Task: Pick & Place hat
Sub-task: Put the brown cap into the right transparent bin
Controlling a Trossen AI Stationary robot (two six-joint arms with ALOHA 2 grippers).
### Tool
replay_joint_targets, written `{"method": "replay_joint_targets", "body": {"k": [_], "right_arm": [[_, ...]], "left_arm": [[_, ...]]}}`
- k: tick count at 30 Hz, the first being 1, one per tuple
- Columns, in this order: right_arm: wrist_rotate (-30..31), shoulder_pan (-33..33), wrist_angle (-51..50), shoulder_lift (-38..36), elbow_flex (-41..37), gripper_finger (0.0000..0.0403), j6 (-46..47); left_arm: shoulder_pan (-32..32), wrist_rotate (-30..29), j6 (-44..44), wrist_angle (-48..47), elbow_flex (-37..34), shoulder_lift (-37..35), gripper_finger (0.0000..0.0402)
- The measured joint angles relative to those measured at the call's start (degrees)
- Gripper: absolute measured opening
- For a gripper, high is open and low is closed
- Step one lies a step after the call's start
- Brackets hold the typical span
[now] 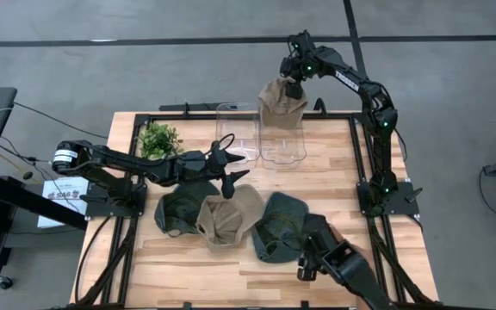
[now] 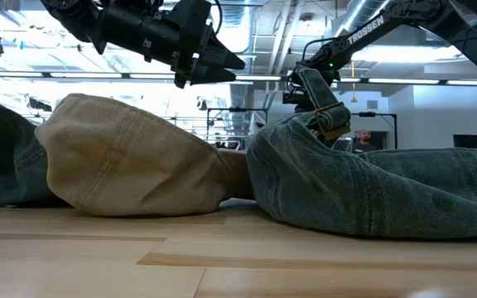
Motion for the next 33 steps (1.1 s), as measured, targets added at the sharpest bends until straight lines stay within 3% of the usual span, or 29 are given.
{"method": "replay_joint_targets", "body": {"k": [6, 16, 22, 24, 30, 33], "right_arm": [[-7.10, -0.96, 0.02, -0.60, 0.00, 0.0277, 1.05], [-9.18, -2.77, -0.17, -2.14, -0.01, 0.0277, 1.71], [-15.76, -4.16, -1.69, -4.52, -0.01, 0.0277, 3.51], [-19.94, -4.30, -2.20, -5.70, -0.01, 0.0277, 4.88], [-41.11, -4.94, -10.86, -8.27, 0.02, 0.0277, 7.01], [-43.70, -4.51, -19.14, -9.02, 0.02, 0.0277, 7.44]], "left_arm": [[0.00, 0.00, 0.01, 0.00, 0.00, 0.00, 0.0232], [0.02, 0.00, 0.01, -0.04, 0.00, 0.00, 0.0232], [0.02, 0.02, 0.00, -0.40, 0.00, 0.00, 0.0232], [0.00, 0.02, 0.01, -0.58, 0.00, 0.00, 0.0232], [0.00, 0.02, -0.58, -2.97, 0.01, 0.00, 0.0232], [-0.21, 0.02, -0.95, -2.97, 0.02, 0.00, 0.0232]]}}
